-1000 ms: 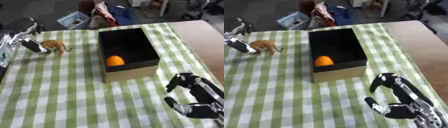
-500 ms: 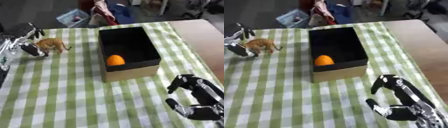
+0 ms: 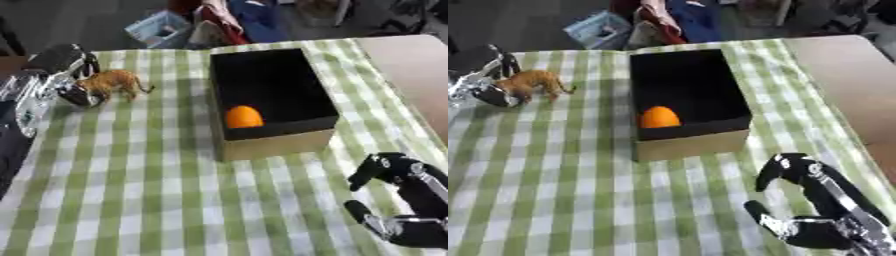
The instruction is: Pick up objects on the table and place them in the box.
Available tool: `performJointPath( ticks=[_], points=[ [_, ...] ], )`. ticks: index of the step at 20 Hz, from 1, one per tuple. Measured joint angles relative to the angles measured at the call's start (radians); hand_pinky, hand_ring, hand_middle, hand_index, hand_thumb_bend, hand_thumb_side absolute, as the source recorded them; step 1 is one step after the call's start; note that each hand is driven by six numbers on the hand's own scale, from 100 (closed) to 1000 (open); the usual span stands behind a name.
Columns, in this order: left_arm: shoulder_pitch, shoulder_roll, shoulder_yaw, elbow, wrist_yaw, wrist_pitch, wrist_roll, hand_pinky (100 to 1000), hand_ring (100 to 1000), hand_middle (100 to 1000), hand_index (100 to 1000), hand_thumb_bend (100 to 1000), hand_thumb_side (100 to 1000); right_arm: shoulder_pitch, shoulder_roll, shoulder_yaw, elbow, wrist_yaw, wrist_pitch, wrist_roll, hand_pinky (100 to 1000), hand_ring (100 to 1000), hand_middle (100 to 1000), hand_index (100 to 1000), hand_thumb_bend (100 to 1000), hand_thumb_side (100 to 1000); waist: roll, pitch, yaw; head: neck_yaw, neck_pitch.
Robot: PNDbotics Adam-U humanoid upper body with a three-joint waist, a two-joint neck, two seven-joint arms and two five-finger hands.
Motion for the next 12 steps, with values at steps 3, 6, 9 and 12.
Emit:
performJointPath(
  ticks=[3, 6, 9, 12],
  points=[
    [0.000, -0.004, -0.001, -0.015, 0.046, 0.002, 0.029, 533, 337, 296, 434, 271, 110, 0.000, 0.000, 0.000, 0.000, 0.000, 0.000, 0.000, 667, 541, 511, 567, 336, 100, -0.002, 0.000, 0.004, 0.000, 0.000],
    [0.000, -0.007, -0.003, -0.044, 0.101, 0.003, 0.047, 524, 323, 280, 414, 254, 110, -0.002, 0.000, 0.000, 0.000, 0.000, 0.000, 0.000, 667, 541, 511, 567, 336, 100, -0.005, 0.000, 0.006, 0.000, 0.000],
    [0.000, -0.007, -0.011, -0.085, 0.165, 0.005, 0.053, 520, 316, 272, 406, 243, 111, -0.002, 0.000, 0.000, 0.000, 0.000, 0.000, 0.000, 667, 541, 512, 567, 335, 100, -0.005, -0.005, 0.007, 0.000, 0.000],
    [-0.004, -0.007, -0.020, -0.141, 0.228, 0.009, 0.051, 517, 312, 268, 401, 230, 109, -0.002, 0.000, 0.000, 0.000, 0.000, 0.000, 0.000, 667, 541, 512, 567, 335, 100, -0.005, -0.012, 0.009, -0.001, 0.000]
  ],
)
